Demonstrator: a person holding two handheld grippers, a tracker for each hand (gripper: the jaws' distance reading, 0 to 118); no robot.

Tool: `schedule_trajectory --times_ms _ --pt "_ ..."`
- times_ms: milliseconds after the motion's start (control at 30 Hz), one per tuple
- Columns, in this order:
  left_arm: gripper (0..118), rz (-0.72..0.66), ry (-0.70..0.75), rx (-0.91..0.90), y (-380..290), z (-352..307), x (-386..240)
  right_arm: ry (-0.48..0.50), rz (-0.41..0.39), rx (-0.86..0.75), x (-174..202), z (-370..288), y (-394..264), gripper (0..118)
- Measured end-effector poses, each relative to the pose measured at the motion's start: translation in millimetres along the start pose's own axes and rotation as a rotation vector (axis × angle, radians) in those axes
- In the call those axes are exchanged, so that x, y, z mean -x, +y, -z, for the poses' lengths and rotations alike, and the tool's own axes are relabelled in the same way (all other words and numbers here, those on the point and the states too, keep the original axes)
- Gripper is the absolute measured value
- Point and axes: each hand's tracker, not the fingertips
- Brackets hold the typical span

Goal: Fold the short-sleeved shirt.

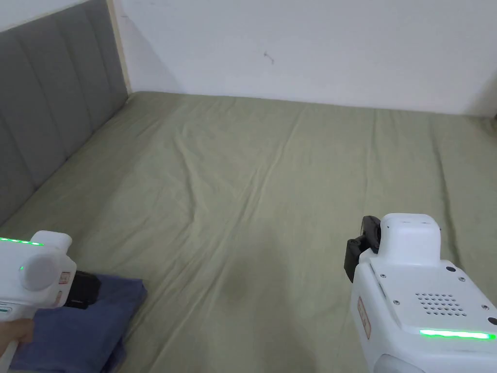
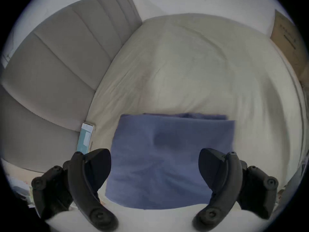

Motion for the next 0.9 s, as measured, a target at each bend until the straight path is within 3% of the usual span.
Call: schedule_trajectory --times_ms 33,100,300,500,667,900 --pt "75 0.001 -0.056 -0.025 -0.4 -13.8 -8.8 -0.001 0.002 0.004 -2.2 -1.6 0.2 1" --pt "0 -0.016 -0.149 -0.081 -1.4 -40.9 -27.6 -0.002 0.010 0.010 -8.2 -4.4 0.6 1" --pt "0 0.078 -0.223 -0.302 -12.0 -110.0 -92.4 -0.010 0.033 0.006 -32.7 -22.8 6.8 1" --pt "0 0.047 -0.239 -0.488 -13.1 -180.2 -137.2 -0.025 0.052 -0.040 -60.6 -45.9 23.3 1" --pt "0 0.066 -0.169 -0.649 -19.8 -230.5 -168.0 -0.031 0.046 -0.107 -78.2 -66.8 47.2 1" --pt "0 -0.020 -0.181 -0.854 -34.0 -287.9 -191.2 -0.041 0.080 -0.180 -97.7 -99.0 75.6 1"
